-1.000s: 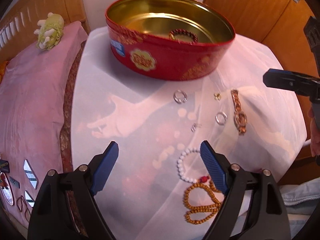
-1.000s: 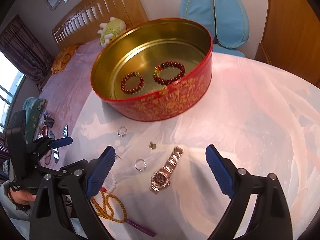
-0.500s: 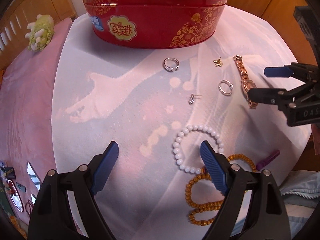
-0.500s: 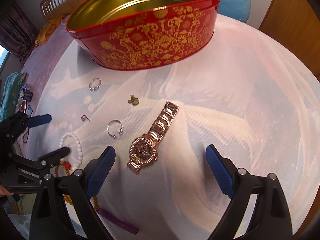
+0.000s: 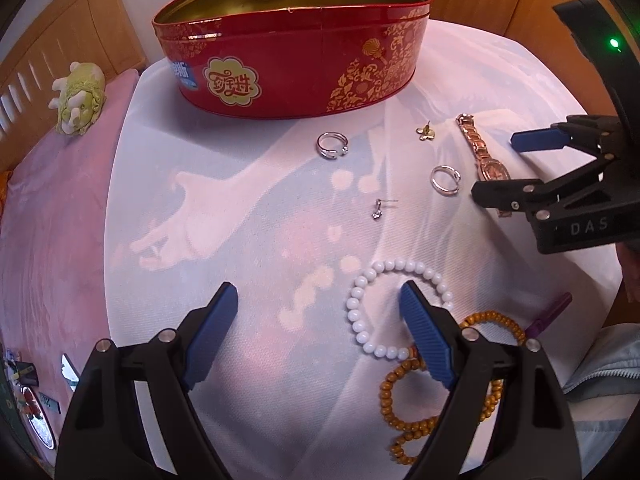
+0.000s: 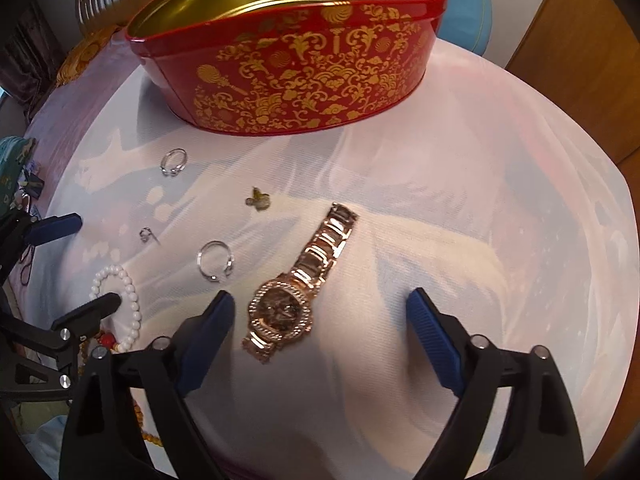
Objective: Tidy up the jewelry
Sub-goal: 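Grasp the rose-gold watch with the right tool while the left tool grasps the gold chain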
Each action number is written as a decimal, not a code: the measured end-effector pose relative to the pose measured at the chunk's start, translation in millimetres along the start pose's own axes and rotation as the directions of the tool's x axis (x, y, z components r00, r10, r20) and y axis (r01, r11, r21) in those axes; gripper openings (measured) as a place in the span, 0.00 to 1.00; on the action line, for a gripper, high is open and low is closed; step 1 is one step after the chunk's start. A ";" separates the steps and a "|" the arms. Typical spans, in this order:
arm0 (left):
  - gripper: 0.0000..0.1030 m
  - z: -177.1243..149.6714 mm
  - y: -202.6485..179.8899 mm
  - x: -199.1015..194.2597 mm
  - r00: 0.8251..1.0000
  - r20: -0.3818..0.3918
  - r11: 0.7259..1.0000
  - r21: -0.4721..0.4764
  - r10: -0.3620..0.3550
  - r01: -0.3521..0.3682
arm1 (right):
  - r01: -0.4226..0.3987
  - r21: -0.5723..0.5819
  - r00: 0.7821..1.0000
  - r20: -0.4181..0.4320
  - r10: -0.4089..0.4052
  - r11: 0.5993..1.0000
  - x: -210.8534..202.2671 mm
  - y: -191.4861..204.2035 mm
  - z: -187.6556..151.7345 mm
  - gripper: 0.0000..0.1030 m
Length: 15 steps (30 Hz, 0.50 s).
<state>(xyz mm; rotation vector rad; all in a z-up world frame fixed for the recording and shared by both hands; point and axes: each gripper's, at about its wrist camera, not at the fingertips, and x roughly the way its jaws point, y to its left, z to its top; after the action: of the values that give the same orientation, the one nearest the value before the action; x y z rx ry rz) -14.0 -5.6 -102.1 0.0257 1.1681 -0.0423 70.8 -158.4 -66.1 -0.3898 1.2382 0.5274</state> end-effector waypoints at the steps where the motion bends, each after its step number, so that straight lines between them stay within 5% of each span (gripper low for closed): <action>1: 0.48 1.1 1.8 -2.8 1.000 0.011 1.000 -0.012 0.001 -0.001 | -0.004 -0.008 1.000 0.010 0.004 1.000 -3.7 3.8 -0.9 0.57; 2: 0.35 3.2 6.1 -5.0 1.000 0.015 0.999 -0.031 -0.006 0.007 | -0.014 -0.018 1.000 0.018 0.014 1.000 -8.1 7.3 -0.6 0.32; 3: 0.12 5.1 13.4 -5.2 1.000 0.005 0.998 -0.061 -0.030 0.031 | 0.002 -0.021 1.000 0.014 -0.002 1.000 -10.7 9.9 0.5 0.31; 4: 0.06 7.4 17.8 -4.6 0.998 -0.007 0.994 -0.091 -0.056 0.055 | -0.002 -0.010 1.000 0.001 0.002 1.000 -10.3 9.4 1.2 0.31; 8: 0.05 13.9 35.4 -20.0 0.993 0.035 0.976 -0.186 -0.109 0.113 | -0.062 0.046 0.998 0.036 0.060 0.997 -25.3 -7.3 3.7 0.31; 15: 0.05 33.6 41.6 -55.3 0.986 0.124 0.971 -0.201 -0.109 0.132 | -0.119 0.057 0.979 0.176 0.107 0.991 -77.2 -25.4 13.0 0.31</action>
<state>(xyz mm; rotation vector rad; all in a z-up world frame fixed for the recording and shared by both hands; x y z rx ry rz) -2.8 35.6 -38.1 -0.2313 1.0553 -0.0282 77.7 -184.9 11.5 -0.2127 1.1117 0.6021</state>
